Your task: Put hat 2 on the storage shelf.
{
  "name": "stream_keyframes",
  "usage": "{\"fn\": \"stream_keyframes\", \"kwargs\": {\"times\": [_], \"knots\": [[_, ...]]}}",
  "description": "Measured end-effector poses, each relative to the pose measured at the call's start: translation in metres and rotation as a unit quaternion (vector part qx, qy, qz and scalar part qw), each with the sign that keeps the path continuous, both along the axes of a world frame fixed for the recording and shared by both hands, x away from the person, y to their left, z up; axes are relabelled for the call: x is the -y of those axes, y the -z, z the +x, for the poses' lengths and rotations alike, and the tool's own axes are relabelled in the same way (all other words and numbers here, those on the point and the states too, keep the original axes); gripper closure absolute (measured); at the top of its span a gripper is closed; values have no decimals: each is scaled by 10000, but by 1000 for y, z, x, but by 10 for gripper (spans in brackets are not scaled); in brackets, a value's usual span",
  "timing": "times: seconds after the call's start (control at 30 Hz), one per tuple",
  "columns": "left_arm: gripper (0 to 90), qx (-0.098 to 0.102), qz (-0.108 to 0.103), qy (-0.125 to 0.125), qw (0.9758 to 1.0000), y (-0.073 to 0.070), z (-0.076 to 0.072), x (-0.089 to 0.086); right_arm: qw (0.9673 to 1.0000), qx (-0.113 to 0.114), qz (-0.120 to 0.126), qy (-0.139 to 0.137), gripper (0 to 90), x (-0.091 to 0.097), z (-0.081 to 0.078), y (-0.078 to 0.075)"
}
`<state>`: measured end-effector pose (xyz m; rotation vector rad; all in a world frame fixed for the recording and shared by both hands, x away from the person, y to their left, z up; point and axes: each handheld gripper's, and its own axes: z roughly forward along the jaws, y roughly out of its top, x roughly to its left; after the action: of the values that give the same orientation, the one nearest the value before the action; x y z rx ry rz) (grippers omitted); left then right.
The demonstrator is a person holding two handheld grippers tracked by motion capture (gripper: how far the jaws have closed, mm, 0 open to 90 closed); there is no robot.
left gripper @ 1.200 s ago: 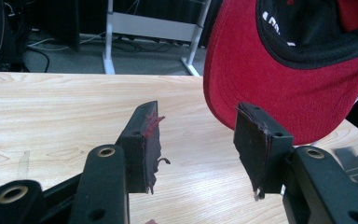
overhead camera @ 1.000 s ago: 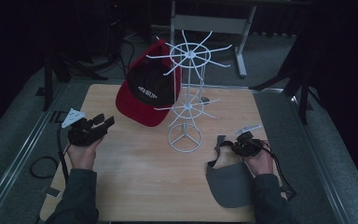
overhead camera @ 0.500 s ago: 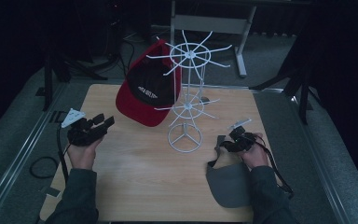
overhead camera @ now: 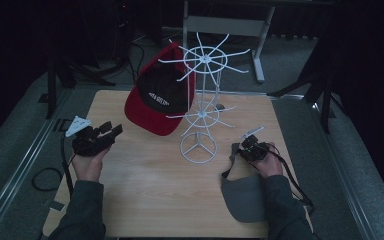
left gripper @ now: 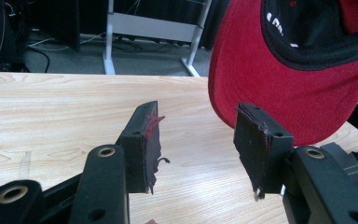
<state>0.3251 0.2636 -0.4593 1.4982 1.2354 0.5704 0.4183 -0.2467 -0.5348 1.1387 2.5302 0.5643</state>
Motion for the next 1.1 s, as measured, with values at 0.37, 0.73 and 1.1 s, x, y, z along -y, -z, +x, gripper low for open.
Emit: {"fn": "stream_keyframes", "kwargs": {"times": [0.37, 0.73, 1.1], "knots": [[511, 6, -4, 0, 10000, -1, 0, 1, 9951, 685, 656, 288, 897, 9, -7, -28], [510, -5, 9, 13, 10000, 0, 1, 2, 9871, 1154, 1061, 324, 897, 14, -12, -60], [510, -5, 0, 10, 10000, 1, 1, 2, 9756, 1584, 1490, 306, 897, 16, -18, -101]]}}
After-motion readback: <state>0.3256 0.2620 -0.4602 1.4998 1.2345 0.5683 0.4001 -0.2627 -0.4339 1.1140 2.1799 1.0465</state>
